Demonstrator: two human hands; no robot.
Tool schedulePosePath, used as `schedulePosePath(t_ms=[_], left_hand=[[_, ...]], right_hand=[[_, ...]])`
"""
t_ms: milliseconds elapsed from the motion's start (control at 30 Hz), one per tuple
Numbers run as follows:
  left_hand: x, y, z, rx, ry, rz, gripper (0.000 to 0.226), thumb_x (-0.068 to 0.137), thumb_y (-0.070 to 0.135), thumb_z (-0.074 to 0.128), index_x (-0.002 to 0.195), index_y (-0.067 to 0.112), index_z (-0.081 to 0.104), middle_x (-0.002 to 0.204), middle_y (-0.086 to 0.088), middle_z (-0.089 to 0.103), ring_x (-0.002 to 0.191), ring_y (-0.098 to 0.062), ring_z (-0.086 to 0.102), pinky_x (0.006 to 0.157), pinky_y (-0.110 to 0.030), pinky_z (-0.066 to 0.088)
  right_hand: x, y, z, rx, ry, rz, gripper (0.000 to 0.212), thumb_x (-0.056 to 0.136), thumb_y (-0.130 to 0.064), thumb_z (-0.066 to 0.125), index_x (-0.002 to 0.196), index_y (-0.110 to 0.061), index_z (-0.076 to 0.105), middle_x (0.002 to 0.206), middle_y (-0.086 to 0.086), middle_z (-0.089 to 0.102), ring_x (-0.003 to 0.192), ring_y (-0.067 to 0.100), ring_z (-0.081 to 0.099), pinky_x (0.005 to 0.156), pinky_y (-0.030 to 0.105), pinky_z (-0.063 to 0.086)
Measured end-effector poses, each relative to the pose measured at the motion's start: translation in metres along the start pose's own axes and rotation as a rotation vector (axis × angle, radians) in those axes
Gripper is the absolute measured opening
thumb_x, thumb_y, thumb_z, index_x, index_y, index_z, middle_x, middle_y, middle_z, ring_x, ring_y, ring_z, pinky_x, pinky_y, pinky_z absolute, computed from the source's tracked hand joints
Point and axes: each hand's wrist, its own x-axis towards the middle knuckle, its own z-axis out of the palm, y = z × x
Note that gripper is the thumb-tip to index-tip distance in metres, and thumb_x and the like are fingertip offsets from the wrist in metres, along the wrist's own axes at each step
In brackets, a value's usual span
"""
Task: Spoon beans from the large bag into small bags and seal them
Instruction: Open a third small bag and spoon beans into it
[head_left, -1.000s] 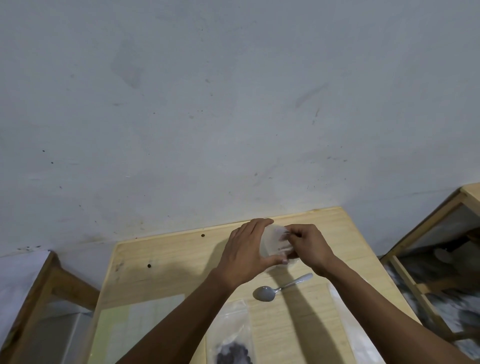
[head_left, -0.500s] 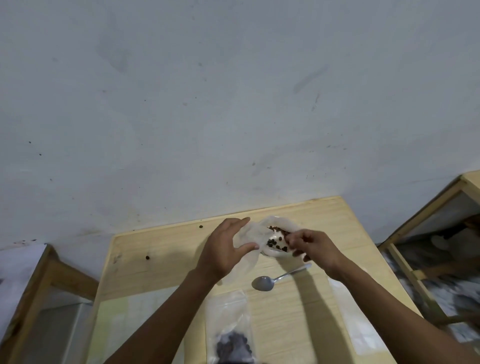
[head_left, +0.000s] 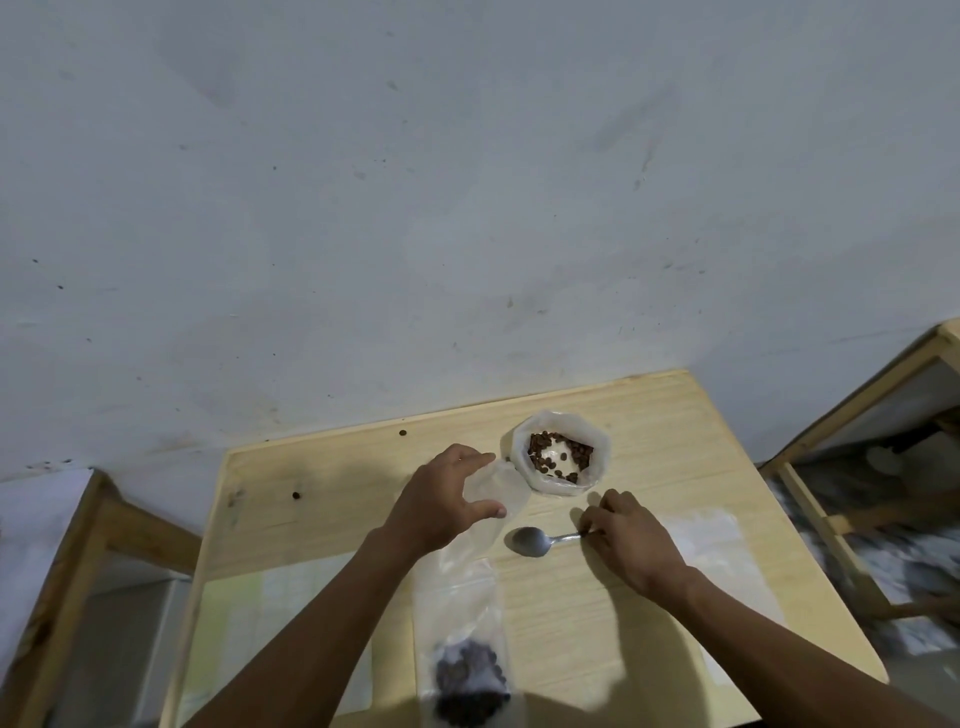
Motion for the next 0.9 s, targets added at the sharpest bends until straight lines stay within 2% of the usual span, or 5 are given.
schedulePosePath(t_ms=[233,400,533,667,900], left_hand=[[0.004,-0.001,0.006,0.011,-0.028,0.017,0.068,0.071,0.050,0.080,0.132,0.029,0.059,0.123,0.013,0.057,0.110,-0.011,0.056,0.093,-0.034,0.049],[0.007,-0.010,0.001,0.014,-0.014,0.026,0.065,0.071,0.047,0.081,0.129,0.024,0.061,0.128,0.013,0.058,0.114,-0.011,0.057,0.096,-0.033,0.049],[0.014,-0.012,0.001,0.016,-0.018,0.024,0.066,0.072,0.046,0.081,0.130,0.025,0.061,0.134,0.014,0.058,0.119,-0.010,0.056,0.100,-0.031,0.047],[0.026,-0.006,0.008,0.002,-0.063,0.046,0.065,0.073,0.045,0.082,0.132,0.027,0.059,0.140,0.016,0.054,0.127,-0.007,0.051,0.106,-0.030,0.042],[0.050,0.008,0.024,0.093,-0.221,0.120,0.069,0.077,0.050,0.078,0.138,0.029,0.054,0.152,0.013,0.042,0.141,-0.005,0.036,0.116,-0.033,0.031]], right_hand=[[0.009,-0.012,-0.008,-0.227,-0.202,0.059,0.019,0.092,-0.014,0.045,0.109,-0.018,0.052,0.117,0.004,0.051,0.112,0.027,0.045,0.085,0.037,0.035],[0.017,0.001,-0.046,0.336,-0.317,0.062,0.026,0.089,-0.004,0.052,0.081,-0.028,0.050,0.087,-0.005,0.057,0.078,0.016,0.052,0.069,0.026,0.040],[0.021,0.018,-0.087,0.598,-0.144,0.112,0.015,0.090,-0.001,0.058,0.093,-0.014,0.063,0.083,0.002,0.064,0.069,0.013,0.059,0.068,0.028,0.049],[0.030,0.025,-0.107,0.618,0.094,0.221,0.021,0.085,0.001,0.061,0.095,-0.018,0.064,0.080,0.001,0.066,0.066,0.016,0.061,0.063,0.025,0.048],[0.043,0.012,-0.086,1.042,0.461,0.420,0.009,0.086,-0.002,0.066,0.089,-0.010,0.066,0.078,0.013,0.070,0.072,0.029,0.071,0.080,0.047,0.059]])
